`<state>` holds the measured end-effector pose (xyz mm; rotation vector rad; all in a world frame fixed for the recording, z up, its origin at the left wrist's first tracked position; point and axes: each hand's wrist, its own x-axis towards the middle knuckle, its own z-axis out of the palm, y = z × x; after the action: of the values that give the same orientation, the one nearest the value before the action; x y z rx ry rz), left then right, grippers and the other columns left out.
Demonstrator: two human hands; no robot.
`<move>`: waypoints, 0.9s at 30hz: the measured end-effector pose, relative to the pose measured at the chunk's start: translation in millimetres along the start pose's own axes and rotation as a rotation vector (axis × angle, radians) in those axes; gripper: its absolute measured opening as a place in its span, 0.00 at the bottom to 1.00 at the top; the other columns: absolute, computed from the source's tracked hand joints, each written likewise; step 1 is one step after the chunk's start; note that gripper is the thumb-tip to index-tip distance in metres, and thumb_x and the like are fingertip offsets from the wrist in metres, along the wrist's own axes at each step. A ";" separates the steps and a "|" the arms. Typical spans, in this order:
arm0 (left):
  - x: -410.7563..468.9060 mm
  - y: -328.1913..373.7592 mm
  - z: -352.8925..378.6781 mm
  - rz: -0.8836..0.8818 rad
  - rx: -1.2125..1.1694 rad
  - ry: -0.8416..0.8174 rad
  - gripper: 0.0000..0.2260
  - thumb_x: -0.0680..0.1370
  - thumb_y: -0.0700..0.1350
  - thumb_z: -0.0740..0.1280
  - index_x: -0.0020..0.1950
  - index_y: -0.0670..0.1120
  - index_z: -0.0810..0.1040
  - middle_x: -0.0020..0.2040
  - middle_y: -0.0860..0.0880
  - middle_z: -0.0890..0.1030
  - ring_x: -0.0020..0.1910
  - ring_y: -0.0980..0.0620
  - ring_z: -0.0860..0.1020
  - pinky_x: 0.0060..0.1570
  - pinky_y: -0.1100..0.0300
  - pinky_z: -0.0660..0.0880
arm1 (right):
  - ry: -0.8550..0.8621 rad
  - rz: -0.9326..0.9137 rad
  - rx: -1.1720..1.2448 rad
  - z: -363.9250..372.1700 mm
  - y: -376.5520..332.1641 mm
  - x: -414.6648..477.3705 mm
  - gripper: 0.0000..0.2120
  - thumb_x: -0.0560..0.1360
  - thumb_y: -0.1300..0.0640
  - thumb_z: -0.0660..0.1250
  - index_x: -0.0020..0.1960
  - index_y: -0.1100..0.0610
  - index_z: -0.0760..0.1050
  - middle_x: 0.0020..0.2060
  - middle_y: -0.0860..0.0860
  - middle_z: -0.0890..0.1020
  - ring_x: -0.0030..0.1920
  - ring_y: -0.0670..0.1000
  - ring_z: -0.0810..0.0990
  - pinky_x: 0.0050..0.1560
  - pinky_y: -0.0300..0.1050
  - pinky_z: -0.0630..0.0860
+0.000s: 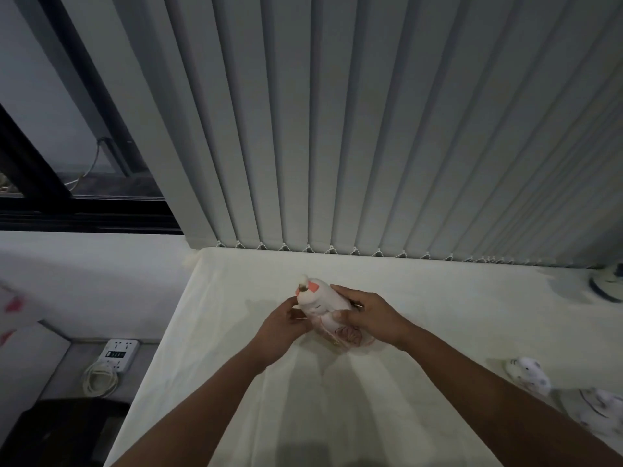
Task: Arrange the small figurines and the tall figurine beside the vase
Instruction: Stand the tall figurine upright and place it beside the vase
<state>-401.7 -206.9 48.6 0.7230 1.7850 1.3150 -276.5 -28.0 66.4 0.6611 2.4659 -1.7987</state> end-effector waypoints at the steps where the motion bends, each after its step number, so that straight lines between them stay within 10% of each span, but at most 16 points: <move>1: -1.4 5.2 2.5 0.004 -0.010 0.006 0.17 0.74 0.47 0.71 0.62 0.52 0.74 0.45 0.53 0.84 0.45 0.61 0.82 0.43 0.71 0.74 | 0.009 -0.001 0.047 0.0 -2.3 -6.4 0.25 0.74 0.55 0.70 0.69 0.46 0.69 0.66 0.44 0.76 0.64 0.42 0.75 0.66 0.46 0.72; 13: -16.3 14.0 33.6 0.028 0.003 -0.030 0.20 0.68 0.59 0.71 0.59 0.59 0.74 0.47 0.48 0.80 0.50 0.50 0.81 0.56 0.53 0.77 | 0.075 -0.024 0.298 12.9 1.4 -73.9 0.18 0.79 0.56 0.63 0.67 0.43 0.72 0.60 0.46 0.81 0.59 0.48 0.80 0.58 0.43 0.77; 27: -18.8 18.4 66.2 0.038 -0.128 -0.209 0.24 0.73 0.43 0.72 0.66 0.55 0.69 0.55 0.48 0.83 0.53 0.54 0.82 0.45 0.66 0.78 | 0.432 0.009 0.352 14.5 20.2 -96.7 0.15 0.80 0.52 0.61 0.64 0.41 0.74 0.54 0.39 0.83 0.53 0.39 0.81 0.46 0.29 0.76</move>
<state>-335.7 -183.2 60.9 0.7958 1.5147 1.3141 -184.9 -67.5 68.3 1.1931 2.3760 -2.3246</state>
